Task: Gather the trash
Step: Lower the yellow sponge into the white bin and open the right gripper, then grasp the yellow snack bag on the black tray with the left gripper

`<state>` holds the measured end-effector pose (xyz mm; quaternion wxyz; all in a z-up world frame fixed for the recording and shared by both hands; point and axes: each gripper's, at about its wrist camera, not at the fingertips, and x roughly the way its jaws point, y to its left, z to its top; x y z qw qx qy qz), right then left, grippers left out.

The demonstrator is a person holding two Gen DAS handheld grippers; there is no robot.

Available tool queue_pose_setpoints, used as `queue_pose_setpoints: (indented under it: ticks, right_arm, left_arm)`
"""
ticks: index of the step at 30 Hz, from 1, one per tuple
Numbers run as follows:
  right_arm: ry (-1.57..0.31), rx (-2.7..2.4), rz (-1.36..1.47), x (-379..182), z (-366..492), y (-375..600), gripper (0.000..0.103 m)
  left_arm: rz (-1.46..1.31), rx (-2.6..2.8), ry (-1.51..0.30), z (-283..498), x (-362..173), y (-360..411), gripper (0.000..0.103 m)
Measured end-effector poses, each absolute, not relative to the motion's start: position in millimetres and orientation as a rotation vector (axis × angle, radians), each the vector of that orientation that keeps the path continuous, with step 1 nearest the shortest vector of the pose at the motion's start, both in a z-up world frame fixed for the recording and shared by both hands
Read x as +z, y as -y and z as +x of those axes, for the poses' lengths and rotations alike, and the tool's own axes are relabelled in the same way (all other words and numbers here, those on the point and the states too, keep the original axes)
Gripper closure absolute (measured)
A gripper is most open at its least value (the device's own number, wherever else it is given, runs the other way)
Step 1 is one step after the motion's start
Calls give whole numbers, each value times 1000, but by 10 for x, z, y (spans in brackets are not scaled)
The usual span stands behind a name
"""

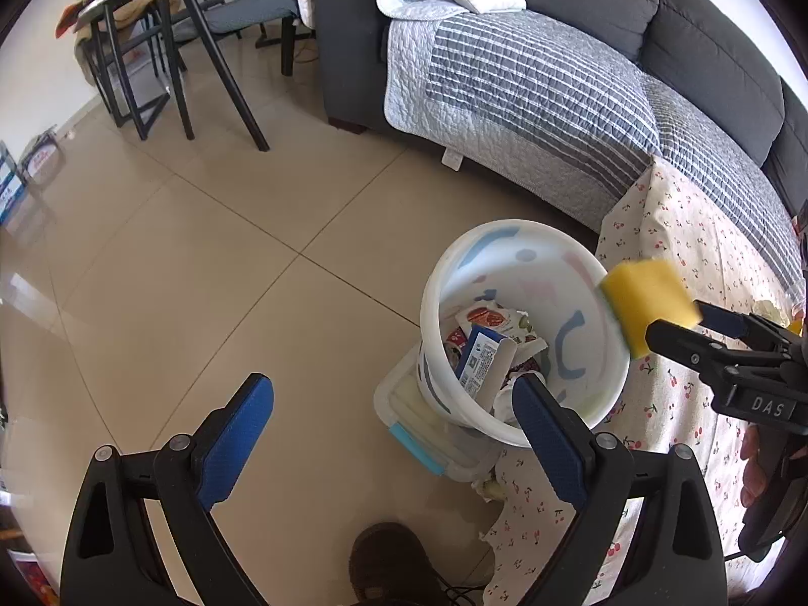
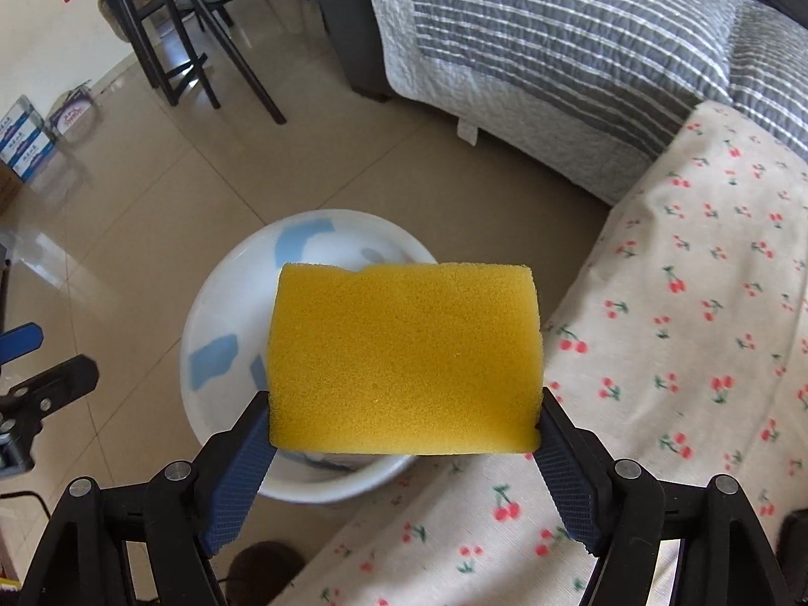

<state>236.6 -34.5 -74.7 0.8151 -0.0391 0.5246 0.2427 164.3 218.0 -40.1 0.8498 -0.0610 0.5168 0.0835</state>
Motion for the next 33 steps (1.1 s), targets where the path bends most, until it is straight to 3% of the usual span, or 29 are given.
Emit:
queue_pose_setpoints:
  ticks: [5, 19, 33]
  right_arm:
    - [-1108, 525, -25, -752, 2401, 324, 6]
    - [-1066, 452, -58, -369, 2001, 945, 5]
    - [-989, 296, -37, 6, 1307, 2157, 5]
  left_arm:
    - [-134, 171, -1088, 1624, -387, -2176, 6]
    - [-83, 95, -1070, 1587, -277, -1737, 6]
    - [68, -84, -1071, 1638, -220, -497, 0]
